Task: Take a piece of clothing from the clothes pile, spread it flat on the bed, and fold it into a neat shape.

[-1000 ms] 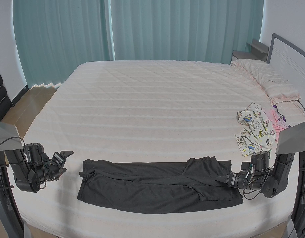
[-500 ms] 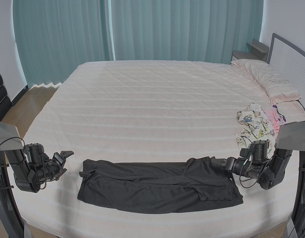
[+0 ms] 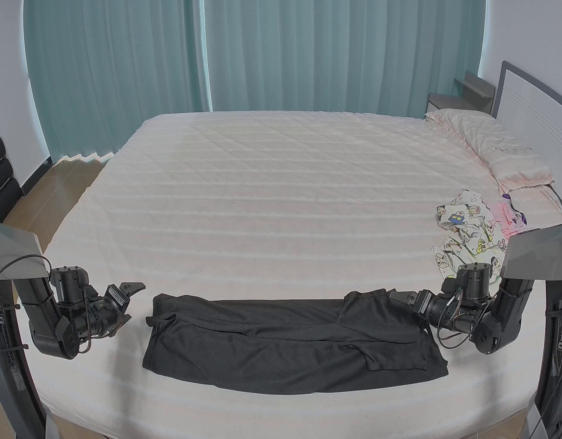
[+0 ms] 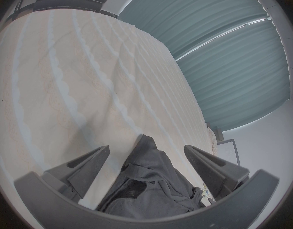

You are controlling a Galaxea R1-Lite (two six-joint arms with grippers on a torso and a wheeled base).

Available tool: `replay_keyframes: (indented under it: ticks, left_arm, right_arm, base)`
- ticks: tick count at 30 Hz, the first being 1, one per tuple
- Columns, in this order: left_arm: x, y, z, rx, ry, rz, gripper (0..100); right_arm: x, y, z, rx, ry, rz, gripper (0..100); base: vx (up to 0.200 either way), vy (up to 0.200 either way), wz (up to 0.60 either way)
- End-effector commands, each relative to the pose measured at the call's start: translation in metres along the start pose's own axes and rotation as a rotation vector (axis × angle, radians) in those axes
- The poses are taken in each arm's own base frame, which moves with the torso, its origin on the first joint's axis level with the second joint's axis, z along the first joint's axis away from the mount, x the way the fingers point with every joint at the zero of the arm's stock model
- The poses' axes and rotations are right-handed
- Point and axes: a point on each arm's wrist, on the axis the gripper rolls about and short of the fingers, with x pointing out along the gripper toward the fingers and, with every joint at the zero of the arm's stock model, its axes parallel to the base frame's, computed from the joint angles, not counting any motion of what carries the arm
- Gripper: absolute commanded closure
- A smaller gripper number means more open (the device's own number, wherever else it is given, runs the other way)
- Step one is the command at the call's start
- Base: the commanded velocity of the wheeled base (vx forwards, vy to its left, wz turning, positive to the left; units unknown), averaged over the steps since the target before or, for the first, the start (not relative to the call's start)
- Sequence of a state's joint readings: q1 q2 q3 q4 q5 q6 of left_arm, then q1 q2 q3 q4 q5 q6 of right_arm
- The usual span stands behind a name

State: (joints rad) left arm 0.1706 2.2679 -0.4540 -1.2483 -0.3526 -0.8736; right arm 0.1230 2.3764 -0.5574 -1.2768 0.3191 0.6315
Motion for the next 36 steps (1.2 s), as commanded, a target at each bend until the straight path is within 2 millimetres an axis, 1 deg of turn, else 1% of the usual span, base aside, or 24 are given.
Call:
replay_keyframes:
  ticks: [1,3,7,11,15,20,21,25,26,27,29,32,34,36]
  left_arm:
    - [-0.003,-0.007,-0.012,0.015,0.036,-0.005,0]
    - [-0.004,-0.007,-0.016,0.017,0.047,-0.002,0]
    - [-0.009,-0.006,-0.026,0.037,0.08,0.017,0]
    - [-0.02,-0.003,-0.035,0.099,0.111,0.039,0]
    - [-0.027,-0.001,-0.042,0.138,0.137,0.056,0]
    - [-0.026,-0.002,-0.049,0.169,0.16,0.057,0]
    - [-0.022,-0.004,-0.051,0.179,0.15,0.065,0]
    - [-0.006,-0.008,-0.065,0.218,0.105,0.135,0]
    - [-0.006,-0.008,-0.065,0.218,0.105,0.135,0]
    - [0.008,-0.016,-0.071,0.203,0.053,0.156,0]
    - [0.018,-0.024,-0.078,0.184,0.036,0.149,0]
    - [0.025,-0.028,-0.08,0.188,0.019,0.142,0]
    - [0.032,-0.035,-0.076,0.189,-0.028,0.134,0]
    - [0.035,-0.036,-0.074,0.178,-0.039,0.132,0]
  right_arm:
    - [-0.019,-0.003,-0.008,0.092,-0.053,-0.023,0]
    - [-0.023,-0.004,-0.009,0.126,-0.082,-0.013,0]
    - [-0.036,-0.007,-0.013,0.152,-0.095,-0.013,0]
    - [-0.039,-0.007,-0.015,0.151,-0.097,-0.014,0]
    - [-0.041,-0.006,-0.015,0.153,-0.096,-0.014,0]
    - [-0.041,-0.007,-0.016,0.156,-0.095,-0.017,0]
    - [-0.041,-0.006,-0.015,0.155,-0.097,-0.015,0]
    - [-0.041,-0.006,-0.016,0.155,-0.095,-0.016,0]
    - [-0.041,-0.006,-0.016,0.155,-0.095,-0.016,0]
    - [-0.04,-0.006,-0.017,0.154,-0.093,-0.016,0]
    - [-0.04,-0.005,-0.017,0.153,-0.091,-0.012,0]
    - [-0.04,-0.004,-0.017,0.151,-0.091,-0.013,0]
    - [-0.04,-0.004,-0.017,0.151,-0.091,-0.013,0]
    - [-0.04,-0.004,-0.017,0.15,-0.092,-0.012,0]
  base:
    - [0.0,0.0,0.0]
    - [0.0,0.0,0.0]
    - [-0.2,0.0,0.0]
    - [-0.2,0.0,0.0]
    - [-0.2,0.0,0.0]
    - [-0.2,0.0,0.0]
    - [-0.2,0.0,0.0]
    - [0.0,0.0,0.0]
    - [0.0,0.0,0.0]
    - [0.0,0.0,0.0]
    - [0.0,0.0,0.0]
    - [0.0,0.0,0.0]
    - [0.0,0.0,0.0]
    - [0.0,0.0,0.0]
